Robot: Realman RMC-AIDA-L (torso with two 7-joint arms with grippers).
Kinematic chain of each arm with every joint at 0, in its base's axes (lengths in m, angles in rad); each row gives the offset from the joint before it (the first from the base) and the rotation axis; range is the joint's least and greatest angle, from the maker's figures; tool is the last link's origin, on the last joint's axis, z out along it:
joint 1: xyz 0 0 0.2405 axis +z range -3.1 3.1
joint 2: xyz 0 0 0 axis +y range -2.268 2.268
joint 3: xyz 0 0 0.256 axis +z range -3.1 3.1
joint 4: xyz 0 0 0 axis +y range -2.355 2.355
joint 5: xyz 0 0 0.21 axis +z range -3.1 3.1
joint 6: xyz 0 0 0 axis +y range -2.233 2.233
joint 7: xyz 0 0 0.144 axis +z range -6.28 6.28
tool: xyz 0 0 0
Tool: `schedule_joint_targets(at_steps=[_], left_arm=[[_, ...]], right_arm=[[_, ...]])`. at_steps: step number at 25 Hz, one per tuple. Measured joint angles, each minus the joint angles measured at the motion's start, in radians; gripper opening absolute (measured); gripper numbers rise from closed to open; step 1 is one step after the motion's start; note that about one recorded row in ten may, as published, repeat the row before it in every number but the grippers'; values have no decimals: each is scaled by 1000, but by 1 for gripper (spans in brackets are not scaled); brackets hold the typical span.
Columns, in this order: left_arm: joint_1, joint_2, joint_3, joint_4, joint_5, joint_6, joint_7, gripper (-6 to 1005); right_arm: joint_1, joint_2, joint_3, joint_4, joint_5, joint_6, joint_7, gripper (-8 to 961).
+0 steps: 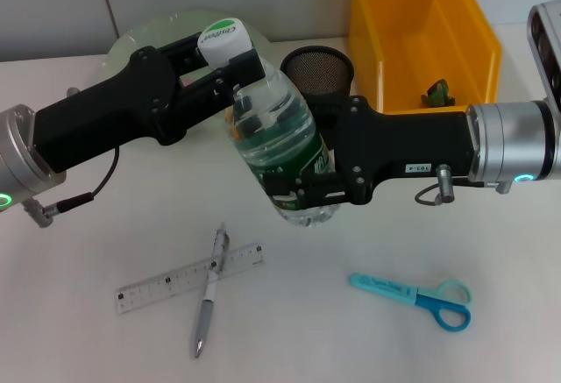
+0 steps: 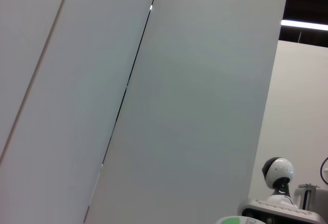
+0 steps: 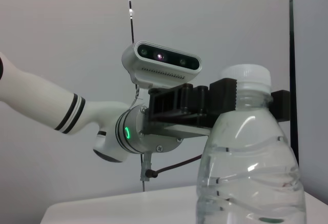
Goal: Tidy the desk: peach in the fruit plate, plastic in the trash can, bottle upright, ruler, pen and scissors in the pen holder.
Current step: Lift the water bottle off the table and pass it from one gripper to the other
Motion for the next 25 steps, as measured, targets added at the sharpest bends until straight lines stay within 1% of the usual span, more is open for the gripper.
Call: schedule_joint_targets(at_steps=[25], left_arm=[[-2,3,0,4,7,-9,-12,444]], right_arm=[[-6,0,1,-69,-28,10,34,769]])
